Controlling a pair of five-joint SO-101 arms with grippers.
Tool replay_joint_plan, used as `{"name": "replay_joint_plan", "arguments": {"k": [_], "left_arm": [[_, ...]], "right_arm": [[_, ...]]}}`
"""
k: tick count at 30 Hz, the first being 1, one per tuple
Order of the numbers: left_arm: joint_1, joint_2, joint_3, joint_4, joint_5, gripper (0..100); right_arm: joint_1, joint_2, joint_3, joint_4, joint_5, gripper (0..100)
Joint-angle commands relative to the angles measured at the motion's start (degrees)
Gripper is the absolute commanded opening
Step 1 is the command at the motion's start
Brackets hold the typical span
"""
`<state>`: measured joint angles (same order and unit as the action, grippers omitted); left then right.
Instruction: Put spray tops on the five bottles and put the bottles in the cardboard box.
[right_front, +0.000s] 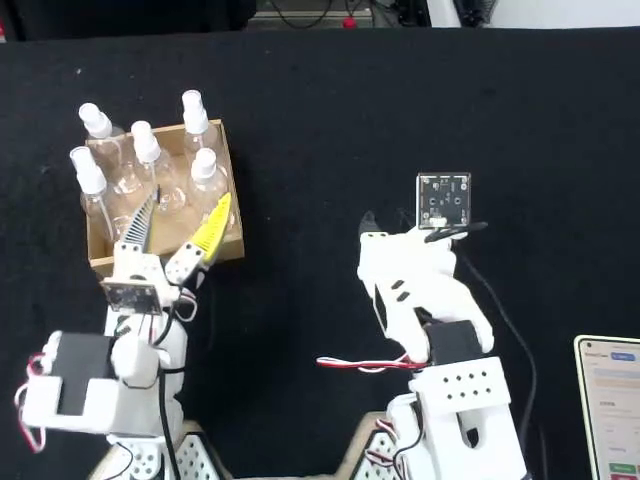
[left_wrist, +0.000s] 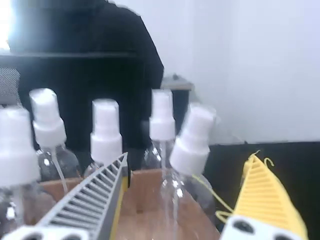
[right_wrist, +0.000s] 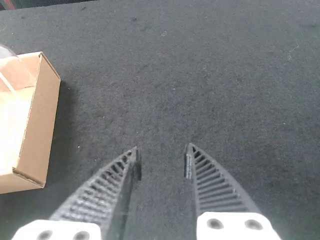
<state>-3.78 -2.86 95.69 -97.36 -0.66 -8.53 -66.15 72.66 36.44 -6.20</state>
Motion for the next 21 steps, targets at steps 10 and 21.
{"name": "replay_joint_plan", "arguments": {"k": [10,21], "left_arm": [[-0.04,-25.49,0.66,18.37,-4.22,34],[-1.45,-60.48,-1.10,66.20,-3.96,34]], "right_arm": [[0.88,-1.10,-0.31,-1.85,-0.44,14.5],[0.88,-1.10,-0.31,-1.85,-0.44,14.5]]}}
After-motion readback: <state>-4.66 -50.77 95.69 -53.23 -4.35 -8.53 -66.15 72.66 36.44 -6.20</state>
